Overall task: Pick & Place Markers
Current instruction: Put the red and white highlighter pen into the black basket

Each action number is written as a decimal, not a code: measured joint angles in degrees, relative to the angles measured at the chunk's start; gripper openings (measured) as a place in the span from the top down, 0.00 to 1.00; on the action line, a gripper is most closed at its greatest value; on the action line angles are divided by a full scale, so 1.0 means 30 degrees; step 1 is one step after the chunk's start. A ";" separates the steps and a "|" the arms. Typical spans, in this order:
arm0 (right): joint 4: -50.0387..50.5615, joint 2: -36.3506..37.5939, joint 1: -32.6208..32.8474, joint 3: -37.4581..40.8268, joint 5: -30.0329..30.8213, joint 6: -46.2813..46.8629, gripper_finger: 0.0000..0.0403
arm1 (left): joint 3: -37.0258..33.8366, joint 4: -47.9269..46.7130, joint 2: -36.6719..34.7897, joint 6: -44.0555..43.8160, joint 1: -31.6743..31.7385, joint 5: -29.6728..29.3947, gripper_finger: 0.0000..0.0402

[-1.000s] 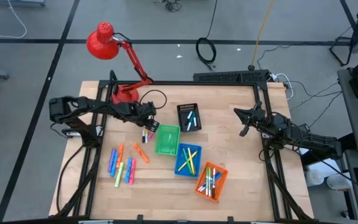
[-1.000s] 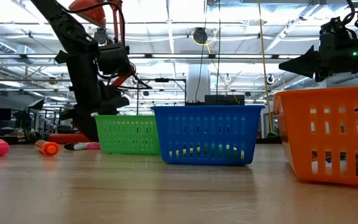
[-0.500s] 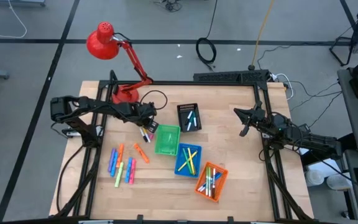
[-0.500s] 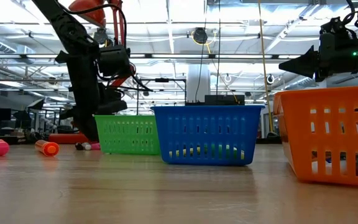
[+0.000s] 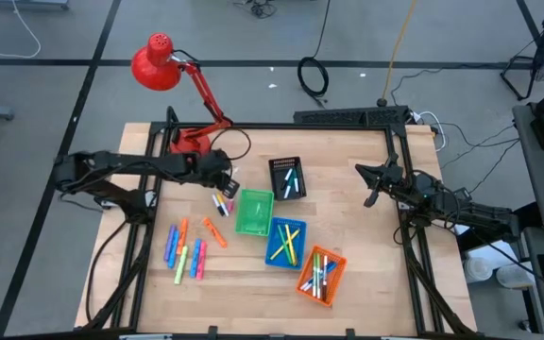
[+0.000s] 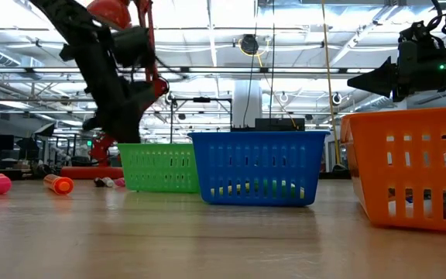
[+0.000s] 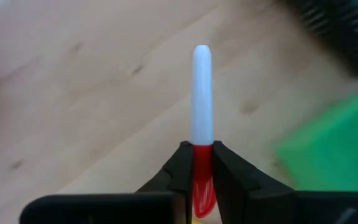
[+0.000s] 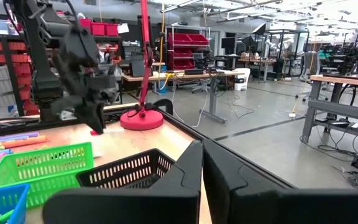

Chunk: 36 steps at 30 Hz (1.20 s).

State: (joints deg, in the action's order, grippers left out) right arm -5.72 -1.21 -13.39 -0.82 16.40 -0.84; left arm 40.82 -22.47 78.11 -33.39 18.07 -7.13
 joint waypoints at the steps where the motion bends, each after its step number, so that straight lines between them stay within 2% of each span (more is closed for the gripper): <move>1: 0.0000 0.0000 0.0000 -0.0007 0.0000 -0.0007 1.00 | 0.0000 0.0342 -0.0368 0.0132 -0.0105 0.0206 0.91; 5: 0.0000 0.0000 -0.0005 0.0000 0.0005 -0.0005 1.00 | 0.0007 0.4202 -0.1241 0.1167 -0.0502 0.1928 0.91; 9: 0.0000 0.0003 -0.0004 -0.0004 0.0000 -0.0007 1.00 | 0.0054 0.9991 -0.1344 0.1999 -0.0717 0.4948 0.91; 11: 0.0000 0.0000 -0.0004 -0.0004 0.0000 -0.0007 1.00 | 0.0537 1.1456 -0.1079 0.2390 -0.0717 0.6231 0.91; 13: 0.0000 0.0007 -0.0001 -0.0001 0.0000 -0.0007 1.00 | 0.1522 1.0882 -0.0736 0.2868 -0.0717 0.6458 0.91; 15: 0.0000 0.0000 -0.0003 -0.0005 0.0000 -0.0003 1.00 | 0.2901 0.9042 -0.0191 0.3625 -0.0717 0.5910 0.91; 19: 0.0000 0.0006 0.0000 -0.0007 0.0000 -0.0006 1.00 | 0.6455 0.4088 0.1739 0.5113 -0.0710 0.3057 0.91; 22: 0.0000 0.0007 -0.0007 -0.0007 0.0001 0.0000 1.00 | 0.8870 0.1334 0.3704 0.5991 -0.0710 0.1642 0.91; 28: 0.0000 0.0000 -0.0007 -0.0002 0.0000 -0.0007 1.00 | 1.1564 0.0686 0.7656 0.7292 -0.0697 0.2090 0.91; 36: 0.0000 0.0000 -0.0003 -0.0005 0.0004 -0.0004 1.00 | 1.2509 0.0778 1.0946 0.6706 -0.0457 0.2722 0.89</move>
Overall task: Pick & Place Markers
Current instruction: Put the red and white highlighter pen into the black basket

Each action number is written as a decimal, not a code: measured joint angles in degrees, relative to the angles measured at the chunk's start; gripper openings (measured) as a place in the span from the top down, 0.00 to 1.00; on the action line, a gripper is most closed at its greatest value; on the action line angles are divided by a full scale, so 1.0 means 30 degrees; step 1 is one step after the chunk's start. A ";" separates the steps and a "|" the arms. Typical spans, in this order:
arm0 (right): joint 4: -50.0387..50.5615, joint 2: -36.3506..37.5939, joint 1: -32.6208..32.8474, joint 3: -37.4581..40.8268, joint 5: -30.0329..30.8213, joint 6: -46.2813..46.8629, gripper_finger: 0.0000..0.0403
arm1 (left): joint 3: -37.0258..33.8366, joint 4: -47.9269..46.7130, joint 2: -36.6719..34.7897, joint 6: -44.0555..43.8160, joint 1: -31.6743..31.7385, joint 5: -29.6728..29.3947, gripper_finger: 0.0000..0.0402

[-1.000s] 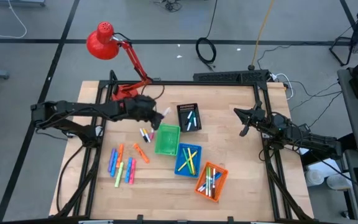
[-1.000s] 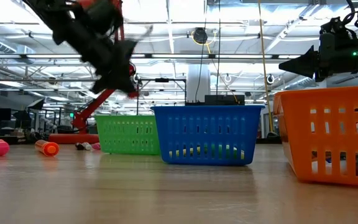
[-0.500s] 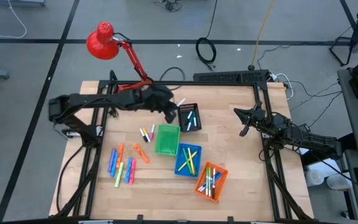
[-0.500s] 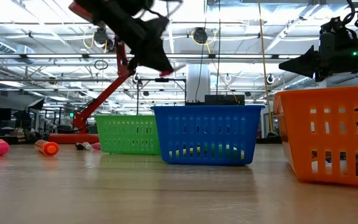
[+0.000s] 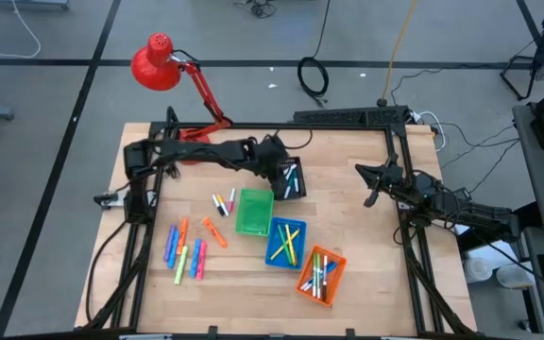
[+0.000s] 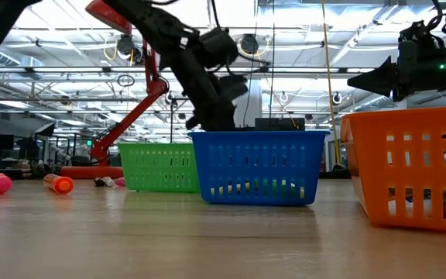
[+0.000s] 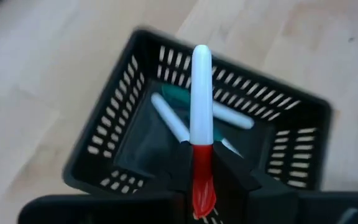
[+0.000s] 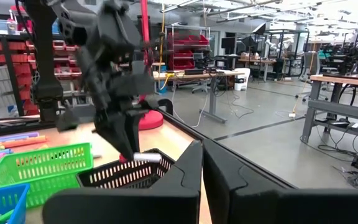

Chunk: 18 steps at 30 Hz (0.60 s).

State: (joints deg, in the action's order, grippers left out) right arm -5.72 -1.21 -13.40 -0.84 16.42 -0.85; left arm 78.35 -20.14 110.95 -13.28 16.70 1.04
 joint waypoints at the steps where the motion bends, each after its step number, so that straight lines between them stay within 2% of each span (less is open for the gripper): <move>1: 0.0000 0.0000 -0.0001 0.0000 -0.0001 -0.0002 1.00 | 0.0000 -0.0033 0.0227 -0.0155 0.0035 0.0077 0.89; 7: 0.0001 0.0000 0.0003 0.0005 0.0002 -0.0004 1.00 | 0.0000 0.0130 0.0745 -0.0336 0.0053 0.0197 0.91; 13: 0.0000 0.0000 -0.0003 0.0005 -0.0004 -0.0004 1.00 | 0.0000 0.0240 0.0742 -0.0338 0.0053 0.0197 0.87; 18: 0.0000 0.0000 0.0001 0.0003 -0.0004 0.0001 1.00 | 0.0000 0.0247 0.0743 -0.0321 0.0053 0.0197 0.91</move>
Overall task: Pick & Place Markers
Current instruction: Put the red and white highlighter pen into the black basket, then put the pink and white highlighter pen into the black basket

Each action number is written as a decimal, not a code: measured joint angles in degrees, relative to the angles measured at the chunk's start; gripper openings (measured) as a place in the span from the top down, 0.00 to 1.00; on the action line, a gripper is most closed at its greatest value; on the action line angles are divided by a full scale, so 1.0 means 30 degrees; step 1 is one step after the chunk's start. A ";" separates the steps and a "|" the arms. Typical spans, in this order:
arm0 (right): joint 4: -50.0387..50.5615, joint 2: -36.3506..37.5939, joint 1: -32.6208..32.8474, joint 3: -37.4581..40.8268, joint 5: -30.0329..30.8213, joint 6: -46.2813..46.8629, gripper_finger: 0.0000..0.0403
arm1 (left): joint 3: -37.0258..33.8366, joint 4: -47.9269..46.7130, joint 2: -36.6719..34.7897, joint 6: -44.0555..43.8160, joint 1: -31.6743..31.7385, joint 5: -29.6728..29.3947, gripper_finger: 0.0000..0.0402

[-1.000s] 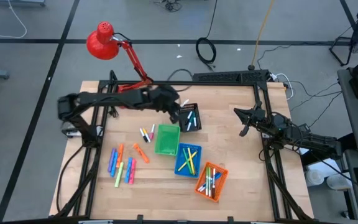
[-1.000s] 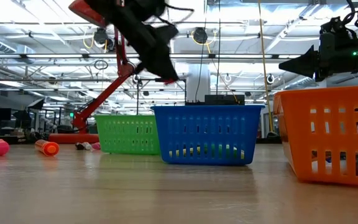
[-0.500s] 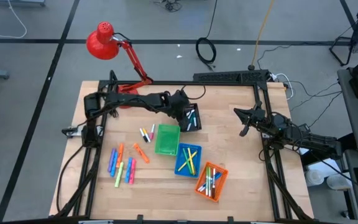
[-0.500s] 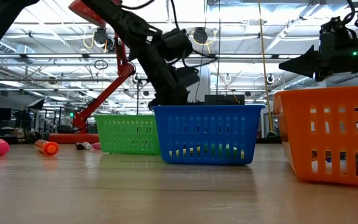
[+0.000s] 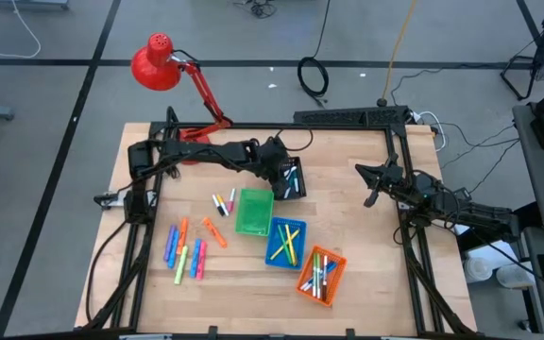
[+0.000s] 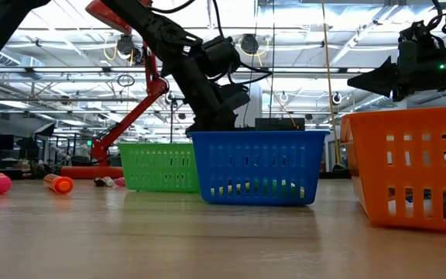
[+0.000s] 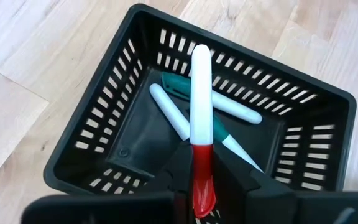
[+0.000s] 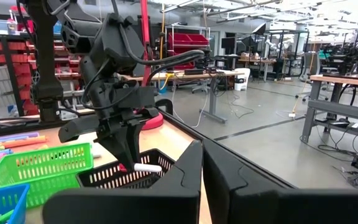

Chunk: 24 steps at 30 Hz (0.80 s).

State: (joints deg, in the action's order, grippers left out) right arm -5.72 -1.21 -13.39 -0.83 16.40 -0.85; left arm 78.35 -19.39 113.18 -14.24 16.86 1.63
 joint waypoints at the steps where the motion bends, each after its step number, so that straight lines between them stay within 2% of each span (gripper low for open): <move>1: 0.0000 0.0000 -0.0003 -0.0002 0.0000 0.0000 1.00 | 0.0000 0.0006 -0.0006 0.0000 0.0000 0.0000 0.91; 15: 0.0000 0.0000 -0.0001 0.0002 0.0000 -0.0004 1.00 | 0.0000 0.0634 -0.0166 0.0567 0.0005 -0.0051 0.59; 19: 0.0000 0.0000 -0.0004 -0.0004 0.0000 0.0001 1.00 | 0.0029 -0.1536 -0.1512 0.1286 0.0042 -0.0064 0.54; 22: 0.0003 -0.0018 0.0002 0.0002 0.0000 -0.0005 1.00 | 0.0029 -0.4806 -0.3134 0.1204 0.0040 -0.0453 0.52; 24: -0.0002 -0.0042 0.0002 0.0000 0.0013 0.0002 1.00 | -0.0098 -0.7199 -0.4232 0.0720 -0.0187 -0.1411 0.52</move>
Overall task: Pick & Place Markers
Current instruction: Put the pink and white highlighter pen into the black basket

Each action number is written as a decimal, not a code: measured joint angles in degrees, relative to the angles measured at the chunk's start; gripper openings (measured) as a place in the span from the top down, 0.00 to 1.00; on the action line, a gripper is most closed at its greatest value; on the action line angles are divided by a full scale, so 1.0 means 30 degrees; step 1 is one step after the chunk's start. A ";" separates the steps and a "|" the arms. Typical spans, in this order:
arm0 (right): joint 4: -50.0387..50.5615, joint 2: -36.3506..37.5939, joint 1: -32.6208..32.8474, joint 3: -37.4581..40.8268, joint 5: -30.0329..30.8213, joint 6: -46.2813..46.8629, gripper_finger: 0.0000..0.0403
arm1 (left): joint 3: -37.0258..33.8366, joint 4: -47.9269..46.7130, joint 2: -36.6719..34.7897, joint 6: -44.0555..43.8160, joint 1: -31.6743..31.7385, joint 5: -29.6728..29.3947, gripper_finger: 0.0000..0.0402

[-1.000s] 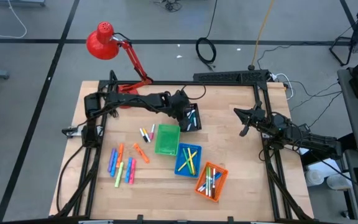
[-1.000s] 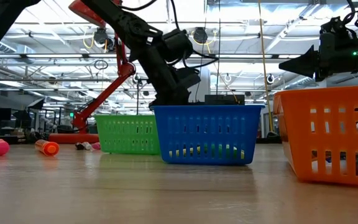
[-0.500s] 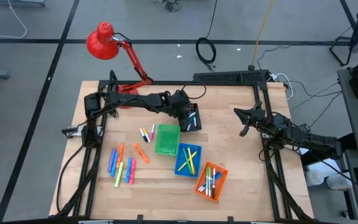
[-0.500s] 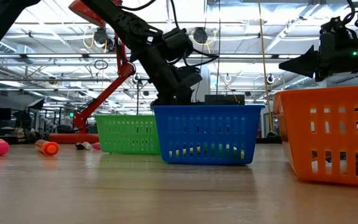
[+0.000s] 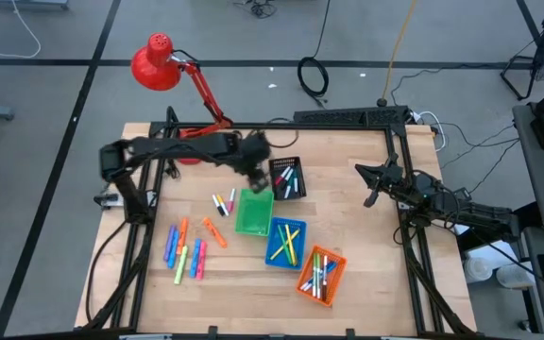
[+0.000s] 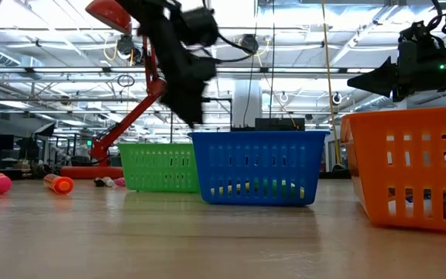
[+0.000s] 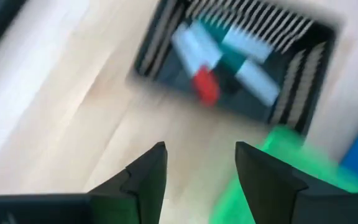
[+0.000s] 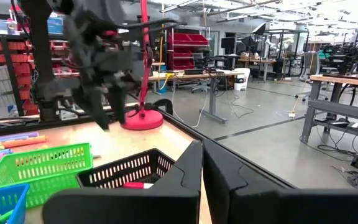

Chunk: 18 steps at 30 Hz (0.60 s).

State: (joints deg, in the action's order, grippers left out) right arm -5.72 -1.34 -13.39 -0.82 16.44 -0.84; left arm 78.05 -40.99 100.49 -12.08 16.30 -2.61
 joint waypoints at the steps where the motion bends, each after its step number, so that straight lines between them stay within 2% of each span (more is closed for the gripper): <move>1: -0.0006 -0.0026 -0.0007 -0.0002 -0.0007 -0.0001 1.00 | -0.0227 -0.0992 -0.0603 -0.0470 -0.0189 -0.0733 0.52; 4: -0.0011 -0.0072 -0.0001 0.0001 -0.0006 -0.0006 1.00 | -0.1839 -0.2548 -0.2431 -0.2501 -0.0964 -0.3344 0.53; 6: 0.0041 -0.0090 -0.0005 -0.0003 -0.0013 -0.0007 1.00 | -0.3561 -0.2822 -0.3736 -0.4102 -0.1428 -0.4318 0.54; 8: -0.0011 -0.0082 -0.0002 0.0000 -0.0013 -0.0004 1.00 | -0.5423 -0.2492 -0.5001 -0.5865 -0.1698 -0.4356 0.55; 12: 0.0002 -0.0082 -0.0006 -0.0004 -0.0013 0.0000 1.00 | -0.9344 0.0146 -0.6957 -0.8440 -0.2062 -0.3461 0.58; 15: 0.0002 -0.0082 -0.0001 -0.0004 -0.0013 -0.0001 1.00 | -1.1476 0.2758 -0.7493 -0.9914 -0.2129 -0.2849 0.60; 18: 0.0002 -0.0082 0.0000 -0.0002 -0.0013 -0.0004 1.00 | -1.2734 0.4472 -0.7385 -1.0164 -0.2167 -0.2141 0.62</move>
State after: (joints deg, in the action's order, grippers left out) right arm -5.72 -1.58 -13.39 -0.83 16.40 -0.85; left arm 39.85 -27.58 78.33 -42.57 9.80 -9.03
